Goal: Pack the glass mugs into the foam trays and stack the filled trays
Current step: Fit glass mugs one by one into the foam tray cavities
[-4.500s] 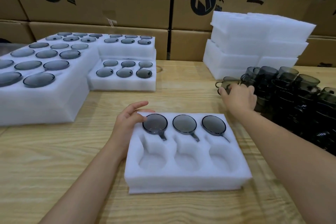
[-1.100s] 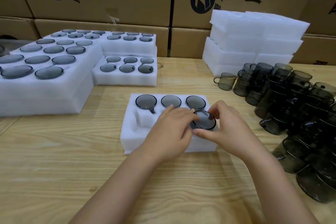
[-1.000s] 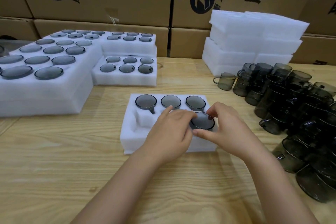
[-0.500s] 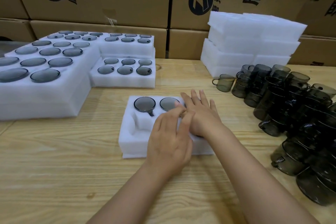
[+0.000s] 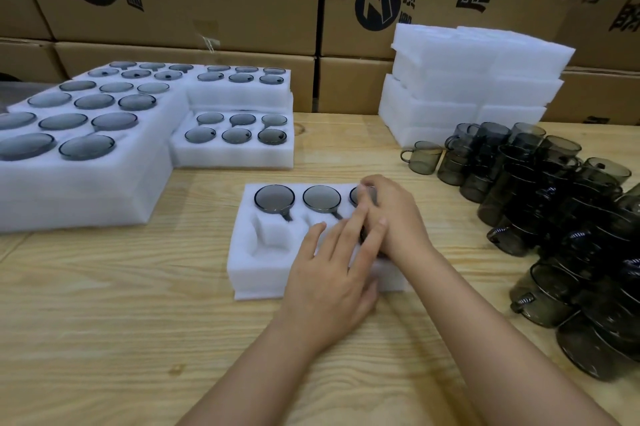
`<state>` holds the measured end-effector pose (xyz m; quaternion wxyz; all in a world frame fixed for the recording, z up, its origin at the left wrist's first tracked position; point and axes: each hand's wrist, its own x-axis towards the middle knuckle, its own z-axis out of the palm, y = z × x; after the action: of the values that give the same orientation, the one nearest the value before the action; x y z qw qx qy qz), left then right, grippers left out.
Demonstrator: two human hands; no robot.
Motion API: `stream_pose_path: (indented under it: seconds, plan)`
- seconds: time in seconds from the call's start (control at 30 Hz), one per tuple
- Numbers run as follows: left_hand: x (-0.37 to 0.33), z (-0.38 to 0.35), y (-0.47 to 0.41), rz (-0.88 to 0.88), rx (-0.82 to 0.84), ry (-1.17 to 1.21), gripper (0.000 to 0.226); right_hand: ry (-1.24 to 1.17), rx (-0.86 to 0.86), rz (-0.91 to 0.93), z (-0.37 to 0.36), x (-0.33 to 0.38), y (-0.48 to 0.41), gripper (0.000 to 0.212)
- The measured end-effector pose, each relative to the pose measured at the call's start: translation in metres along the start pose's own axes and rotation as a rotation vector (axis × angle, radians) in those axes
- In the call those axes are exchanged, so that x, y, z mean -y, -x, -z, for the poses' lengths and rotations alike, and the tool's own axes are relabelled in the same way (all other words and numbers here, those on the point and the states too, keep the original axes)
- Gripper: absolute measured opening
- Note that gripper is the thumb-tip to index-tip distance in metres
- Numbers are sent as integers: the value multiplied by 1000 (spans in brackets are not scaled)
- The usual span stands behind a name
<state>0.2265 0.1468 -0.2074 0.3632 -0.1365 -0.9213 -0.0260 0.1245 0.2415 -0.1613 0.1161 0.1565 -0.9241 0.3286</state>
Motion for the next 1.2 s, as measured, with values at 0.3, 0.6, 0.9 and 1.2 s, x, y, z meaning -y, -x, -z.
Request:
stream_pose_path:
  seconds: [0.3,0.6,0.9,1.2]
  plan:
    - [2,-3,0,-22,-31,-72,58,422,-213,-493,94,-70,-27,52]
    - [5,-2,-2,-23,-32,-34,55,622,-8,-572,105,-88,-41,6]
    - [5,0,-4,17,-57,85,59,365,-378,-198,84,-44,13,24]
    - [4,9,-5,199,-204,381,69,-97,-621,452,25,4,69,39]
